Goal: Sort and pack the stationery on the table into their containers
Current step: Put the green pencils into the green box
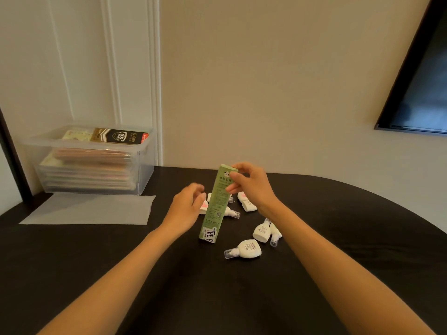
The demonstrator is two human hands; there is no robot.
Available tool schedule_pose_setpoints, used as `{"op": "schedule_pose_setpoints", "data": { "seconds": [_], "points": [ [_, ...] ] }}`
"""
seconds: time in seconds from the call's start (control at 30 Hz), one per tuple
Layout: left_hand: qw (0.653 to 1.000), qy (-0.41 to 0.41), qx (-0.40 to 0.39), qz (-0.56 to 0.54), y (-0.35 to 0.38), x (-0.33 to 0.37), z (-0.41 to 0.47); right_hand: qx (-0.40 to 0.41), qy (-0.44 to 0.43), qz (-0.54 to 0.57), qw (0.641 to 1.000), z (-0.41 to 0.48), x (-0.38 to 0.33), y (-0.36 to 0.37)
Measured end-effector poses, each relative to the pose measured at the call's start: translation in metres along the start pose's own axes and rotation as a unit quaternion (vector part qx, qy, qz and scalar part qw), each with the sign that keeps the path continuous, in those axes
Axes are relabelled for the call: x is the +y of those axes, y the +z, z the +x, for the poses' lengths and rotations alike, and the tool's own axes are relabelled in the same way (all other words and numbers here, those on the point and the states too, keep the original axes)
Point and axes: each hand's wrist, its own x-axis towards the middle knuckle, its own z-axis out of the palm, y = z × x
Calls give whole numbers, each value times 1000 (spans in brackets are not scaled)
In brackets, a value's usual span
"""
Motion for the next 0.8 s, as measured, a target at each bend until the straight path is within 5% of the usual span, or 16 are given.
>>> {"op": "schedule_pose_setpoints", "data": {
  "seconds": [0.13,0.27,0.47,0.63,0.8],
  "points": [
    [986,-142,-81,25,3,-7,-2,52,62,116,990,2,6,-10],
    [931,-316,-109,-146,-4,-4,2,73,106,258,957,4,18,-22],
    [908,-313,2,-278,-7,-4,29,104,154,381,906,20,30,-22],
    [892,-299,62,-333,-13,-7,69,118,177,266,940,55,34,-13],
    [919,-245,94,-293,-33,-3,105,116,199,191,954,95,25,-4]
  ]
}}
